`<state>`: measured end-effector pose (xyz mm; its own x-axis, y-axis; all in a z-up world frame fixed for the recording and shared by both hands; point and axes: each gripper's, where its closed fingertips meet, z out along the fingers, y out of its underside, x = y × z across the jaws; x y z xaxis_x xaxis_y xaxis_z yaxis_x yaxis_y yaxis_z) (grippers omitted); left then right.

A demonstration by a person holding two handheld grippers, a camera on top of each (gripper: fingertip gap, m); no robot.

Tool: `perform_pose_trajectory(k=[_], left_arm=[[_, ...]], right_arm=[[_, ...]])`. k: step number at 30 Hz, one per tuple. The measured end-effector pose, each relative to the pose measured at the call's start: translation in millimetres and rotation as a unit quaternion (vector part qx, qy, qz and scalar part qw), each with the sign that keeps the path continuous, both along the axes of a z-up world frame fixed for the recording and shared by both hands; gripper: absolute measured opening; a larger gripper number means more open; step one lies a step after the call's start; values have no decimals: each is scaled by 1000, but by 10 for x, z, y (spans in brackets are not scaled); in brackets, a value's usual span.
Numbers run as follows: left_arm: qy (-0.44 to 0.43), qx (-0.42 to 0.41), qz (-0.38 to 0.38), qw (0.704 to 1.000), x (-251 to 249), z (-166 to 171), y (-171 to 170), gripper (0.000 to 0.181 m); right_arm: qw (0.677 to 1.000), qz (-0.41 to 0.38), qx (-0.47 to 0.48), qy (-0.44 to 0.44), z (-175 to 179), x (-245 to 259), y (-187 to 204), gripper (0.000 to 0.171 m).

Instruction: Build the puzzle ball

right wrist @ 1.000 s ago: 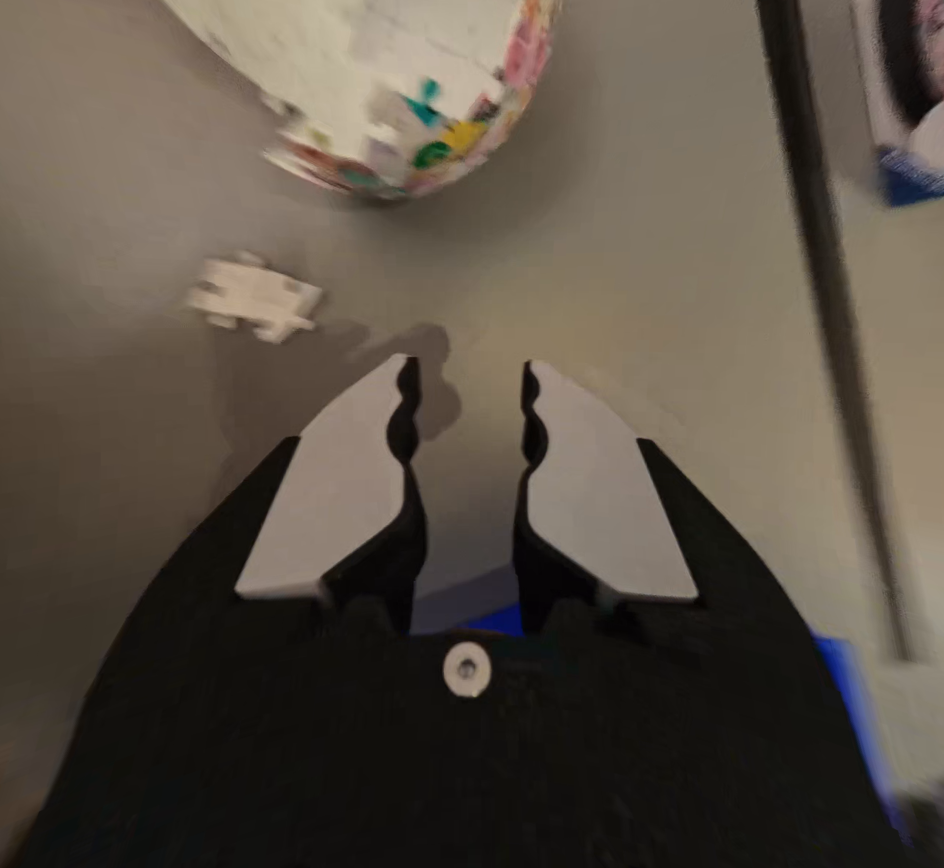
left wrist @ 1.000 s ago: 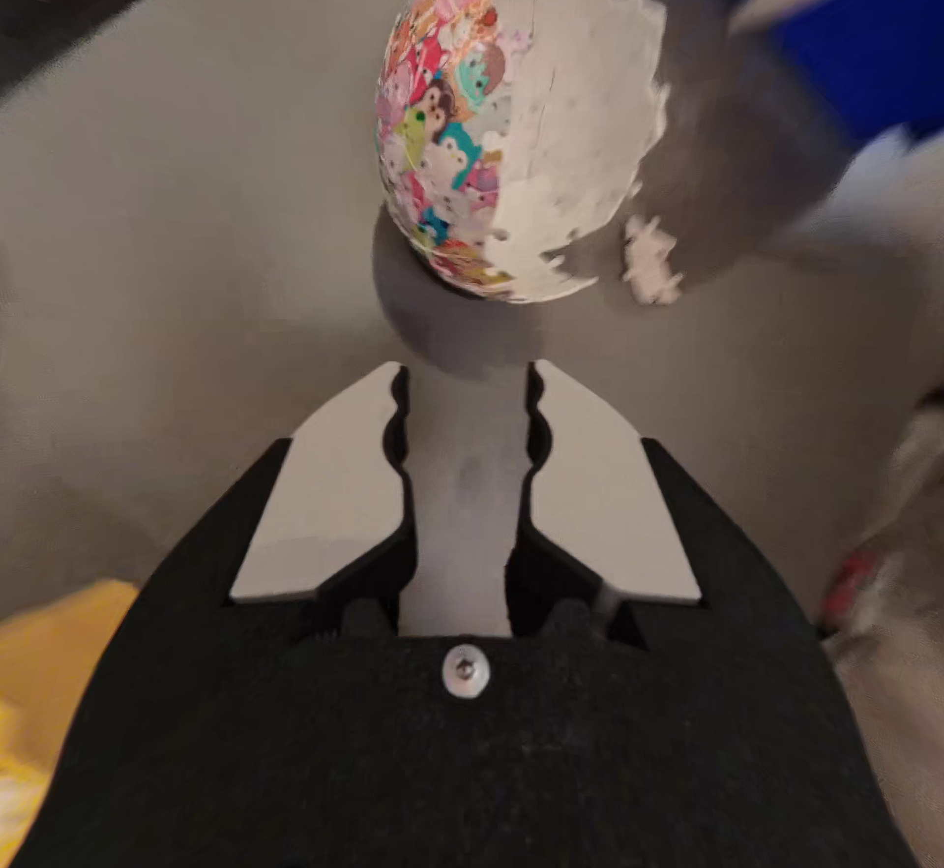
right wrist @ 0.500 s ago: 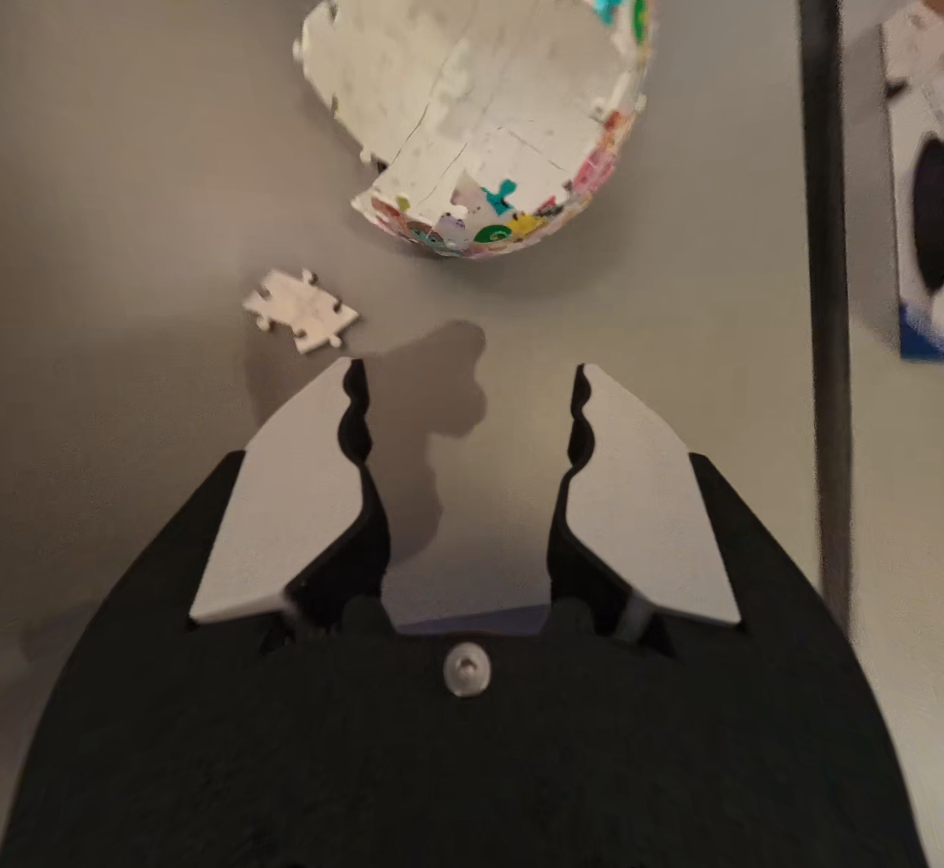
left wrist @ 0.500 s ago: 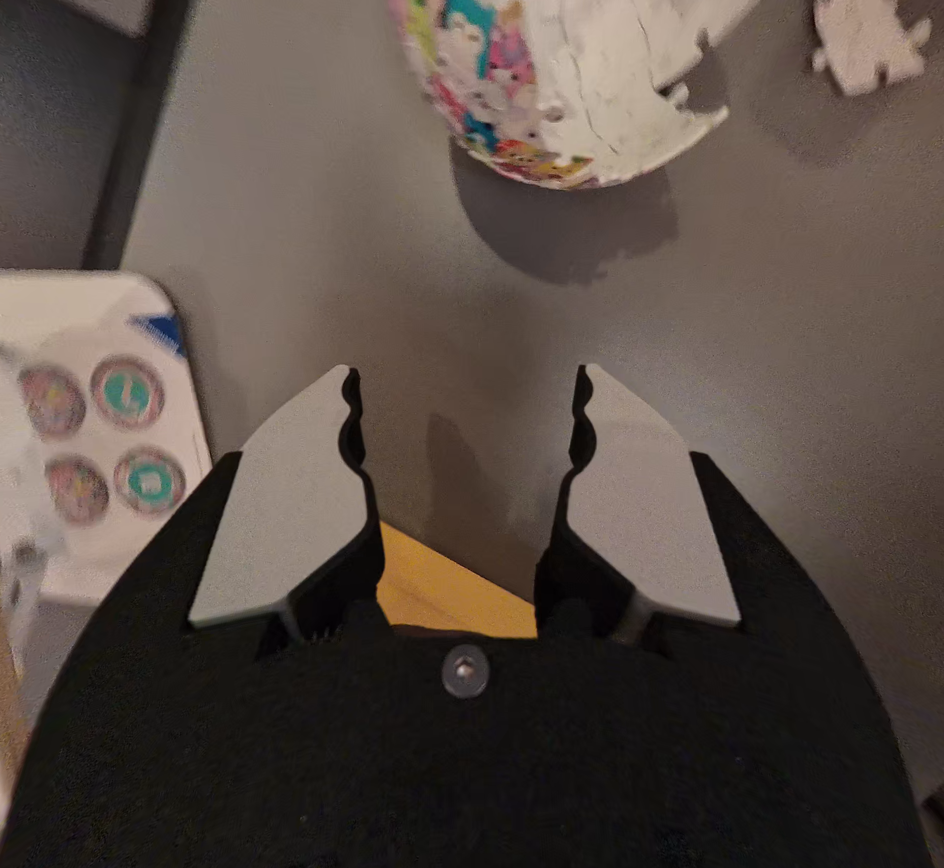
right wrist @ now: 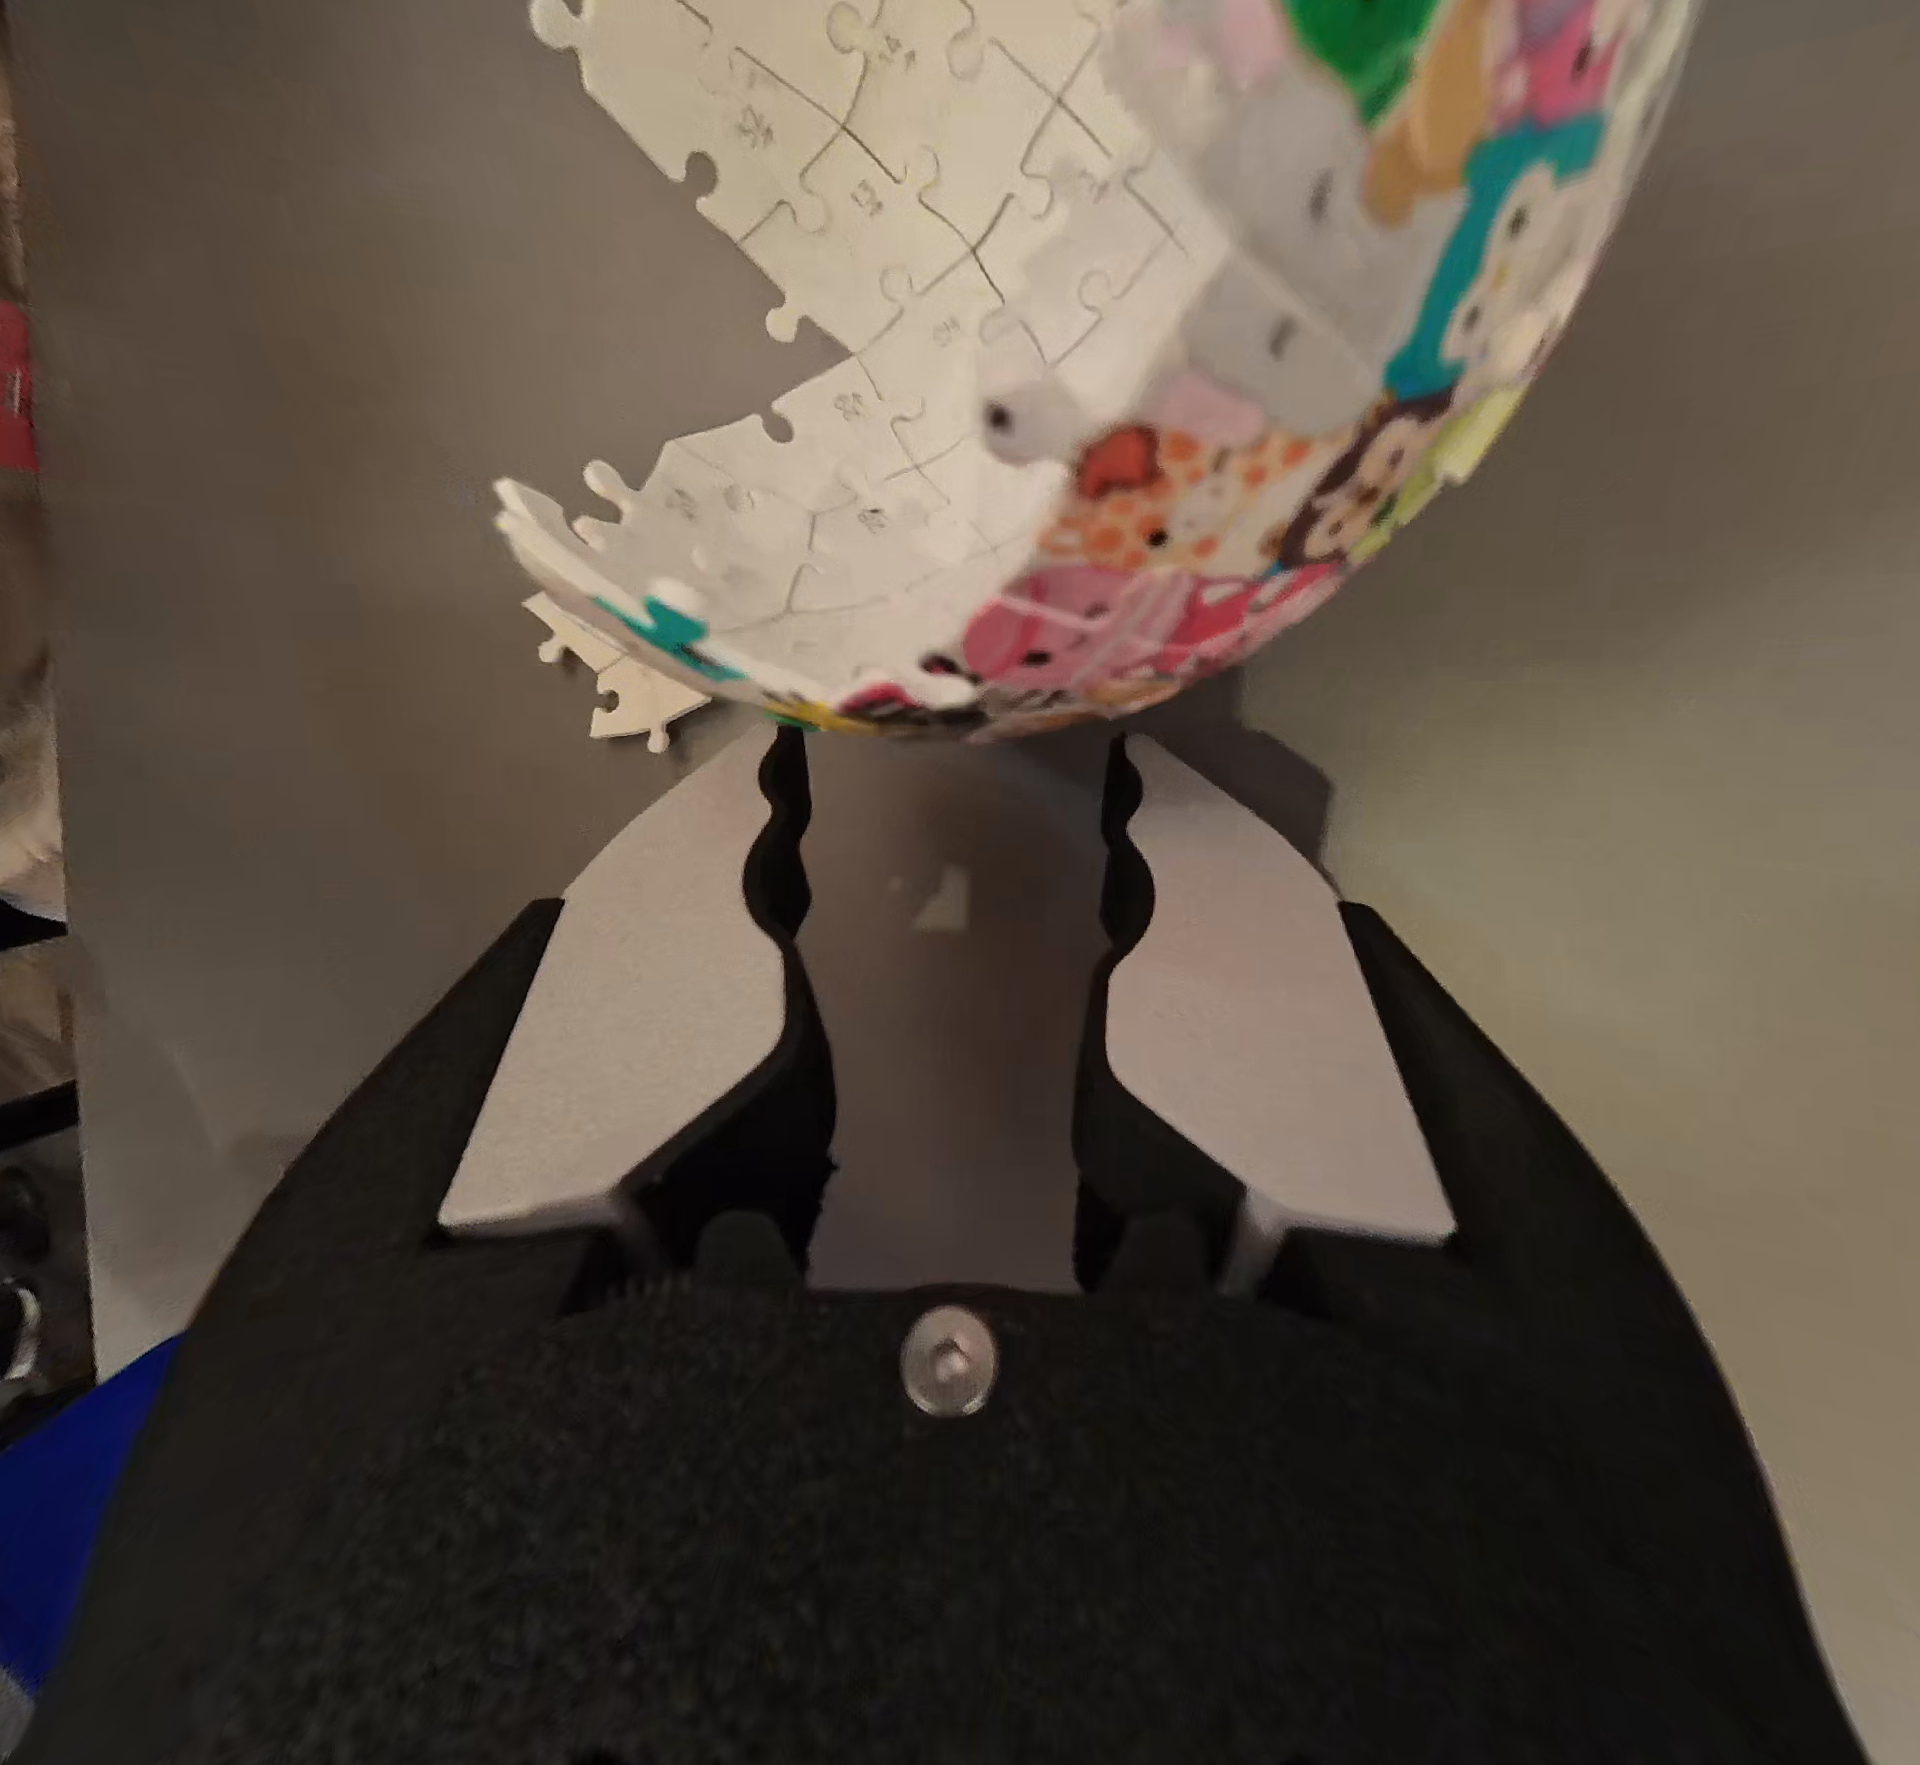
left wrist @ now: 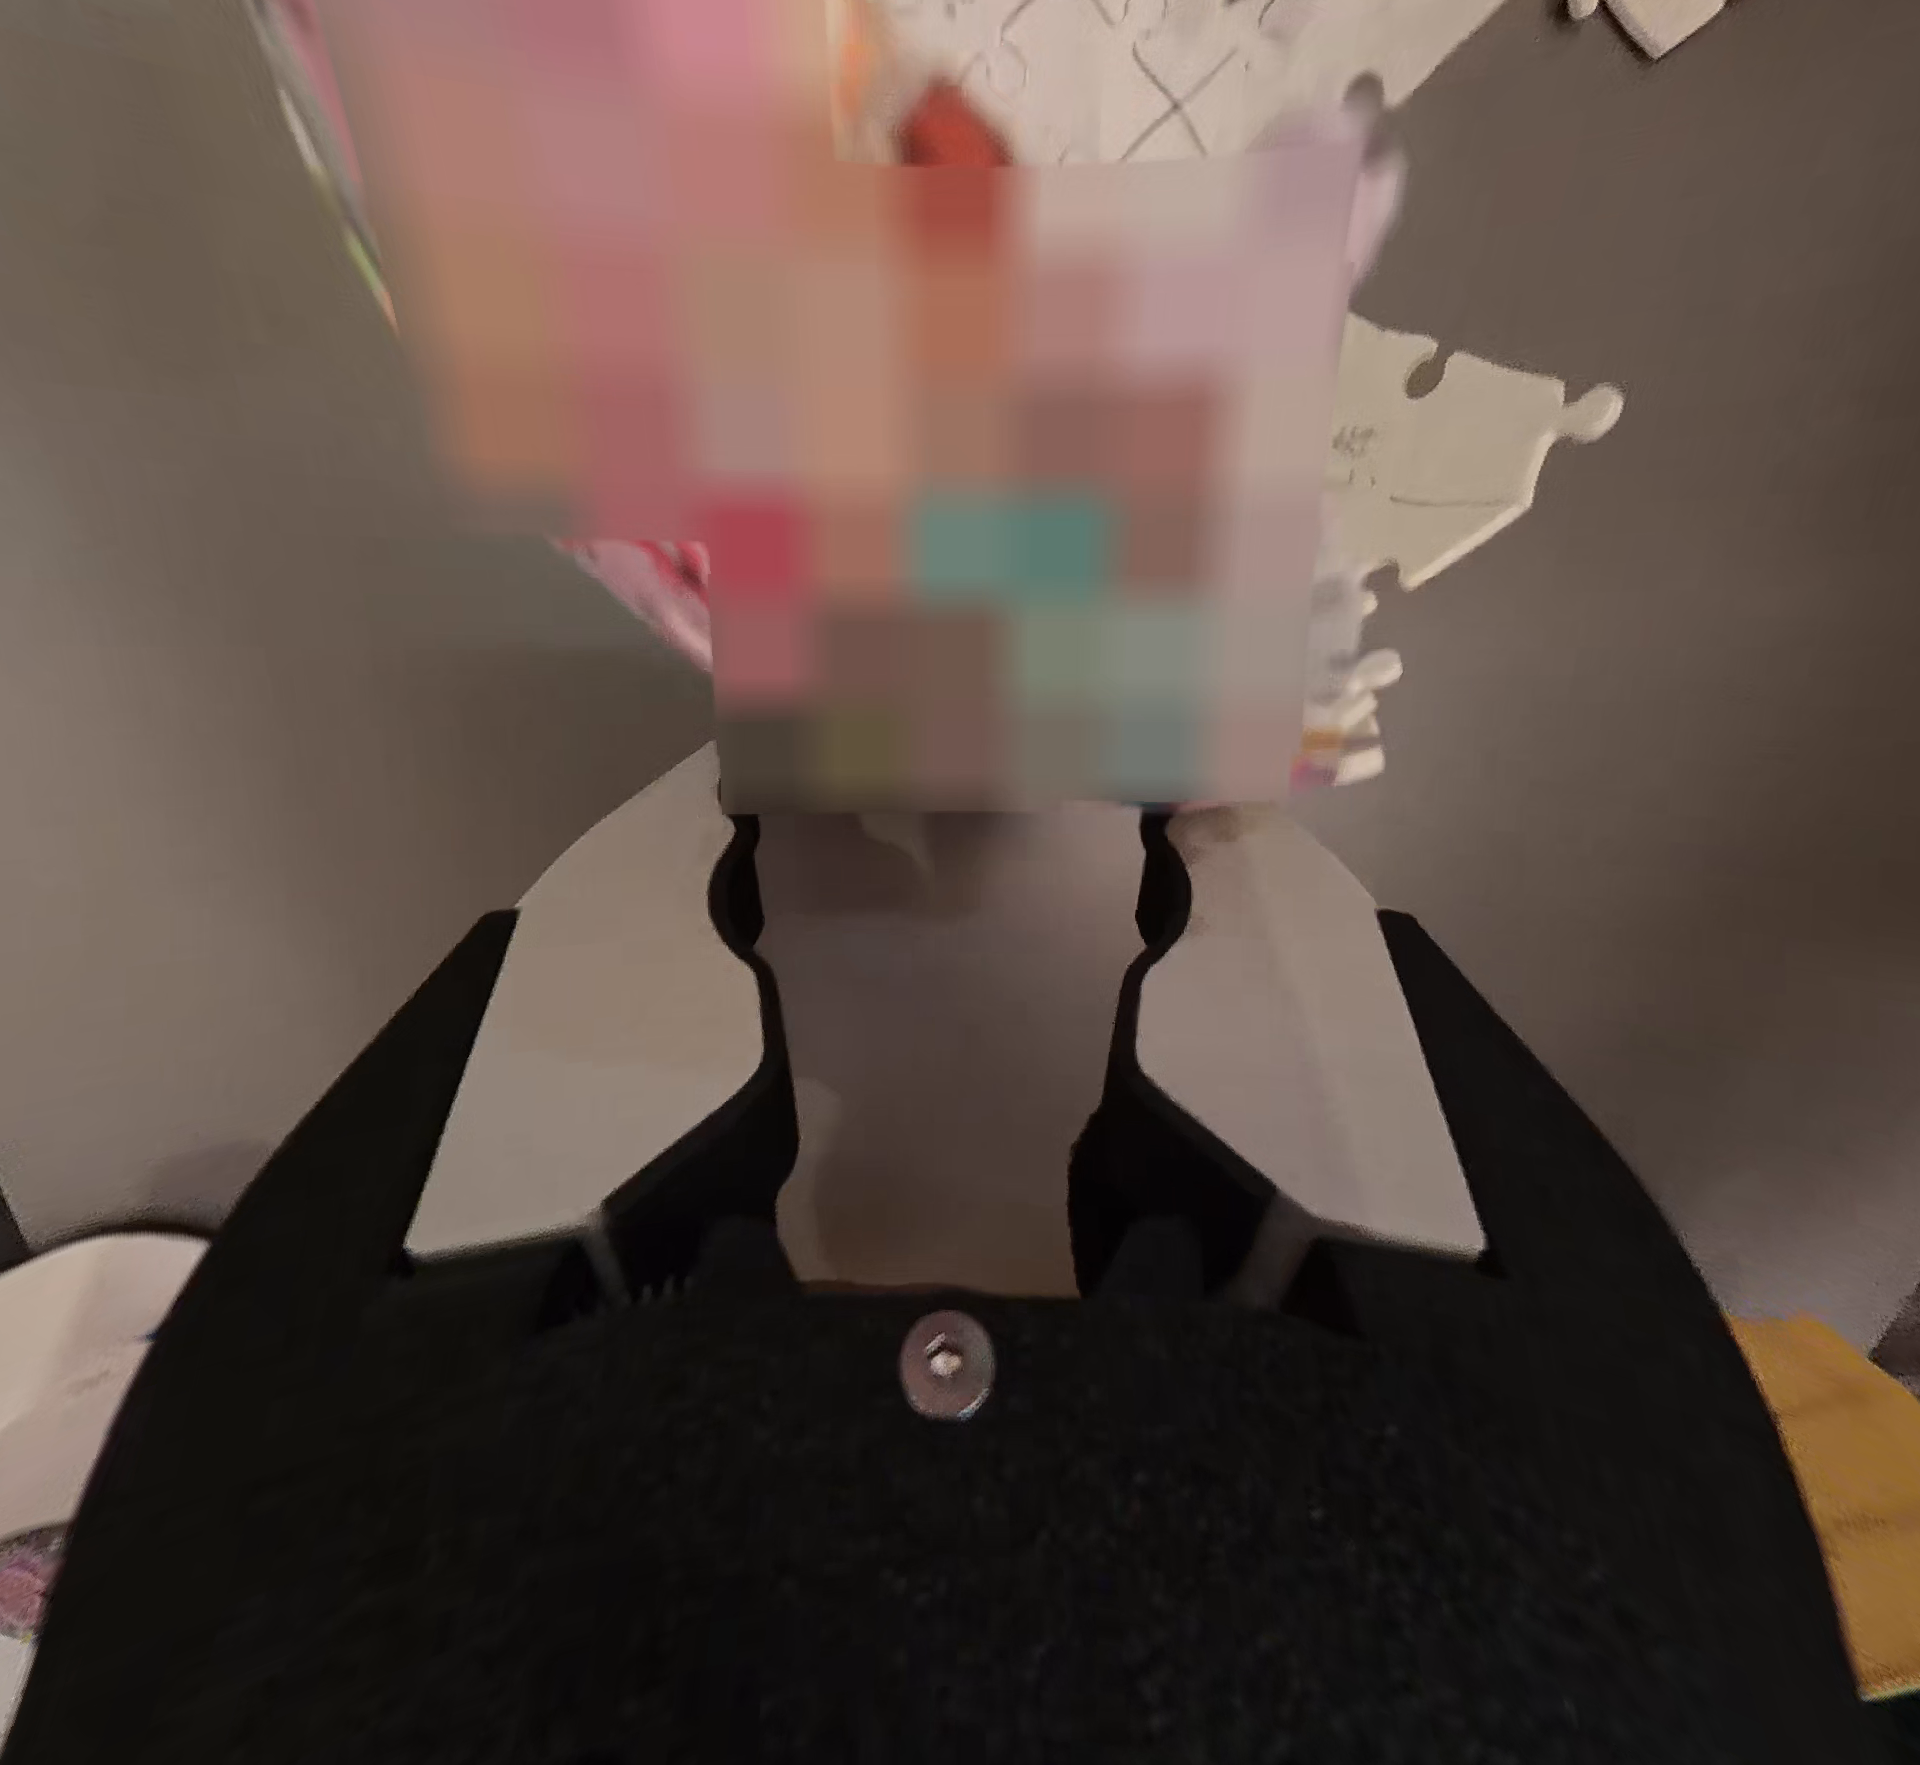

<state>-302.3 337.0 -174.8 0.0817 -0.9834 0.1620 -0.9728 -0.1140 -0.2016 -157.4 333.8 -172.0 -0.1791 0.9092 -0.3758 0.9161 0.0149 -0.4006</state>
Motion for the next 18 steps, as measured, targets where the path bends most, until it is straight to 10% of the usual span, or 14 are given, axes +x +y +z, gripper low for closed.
perform_pose_trajectory(k=[18], left_arm=[[4,187,-47,981,113,381,362,70]], right_arm=[[972,-6,234,27,32,-191,475,55]])
